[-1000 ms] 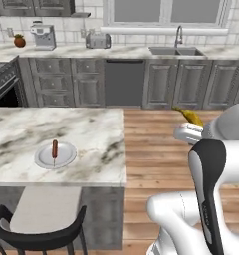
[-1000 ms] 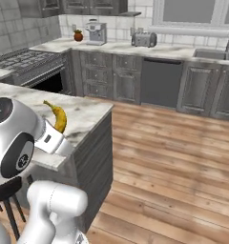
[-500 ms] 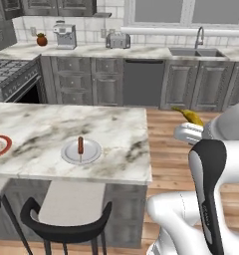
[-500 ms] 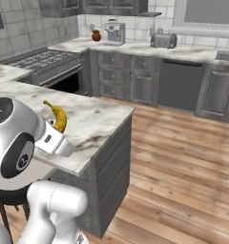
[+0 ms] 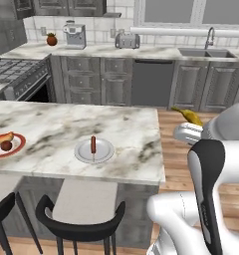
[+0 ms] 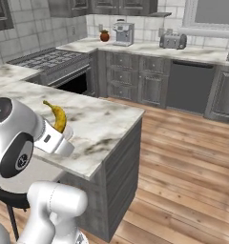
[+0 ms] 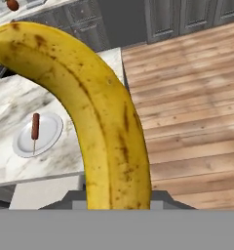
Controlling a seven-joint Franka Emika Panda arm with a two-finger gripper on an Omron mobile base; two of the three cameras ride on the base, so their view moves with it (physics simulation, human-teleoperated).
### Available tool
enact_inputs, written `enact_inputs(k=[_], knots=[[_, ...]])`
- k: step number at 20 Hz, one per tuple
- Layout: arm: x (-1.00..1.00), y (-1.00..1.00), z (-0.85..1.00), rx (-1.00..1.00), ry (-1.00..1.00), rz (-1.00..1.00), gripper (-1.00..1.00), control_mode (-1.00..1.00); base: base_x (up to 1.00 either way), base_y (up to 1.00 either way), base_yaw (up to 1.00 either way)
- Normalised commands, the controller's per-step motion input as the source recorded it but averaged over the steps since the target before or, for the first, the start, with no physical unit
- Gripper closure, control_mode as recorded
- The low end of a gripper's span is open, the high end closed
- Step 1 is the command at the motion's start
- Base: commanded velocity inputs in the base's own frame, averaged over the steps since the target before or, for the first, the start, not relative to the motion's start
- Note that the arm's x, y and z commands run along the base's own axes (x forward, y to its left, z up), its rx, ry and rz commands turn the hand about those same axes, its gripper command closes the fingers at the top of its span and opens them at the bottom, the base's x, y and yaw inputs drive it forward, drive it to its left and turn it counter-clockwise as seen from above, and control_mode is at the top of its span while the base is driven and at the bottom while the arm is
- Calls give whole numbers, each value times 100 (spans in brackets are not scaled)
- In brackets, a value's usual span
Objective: Pick up the apple and banana from the fridge and place one fruit on each plate on the dining counter.
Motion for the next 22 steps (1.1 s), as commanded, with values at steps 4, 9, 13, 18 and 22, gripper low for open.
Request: enact_inputs(k=[4, 9, 13, 18, 22], knots=[[0, 0, 0, 0, 0, 0, 100, 100, 21, 19, 11], [23, 24, -2, -1, 0, 27, 100, -100, 0, 0, 0], [0, 19, 0, -1, -5, 38, 100, -100, 0, 0, 0], [21, 77, -6, -14, 3, 17, 100, -100, 0, 0, 0], [51, 77, -3, -18, 6, 8, 100, -100, 0, 0, 0]])
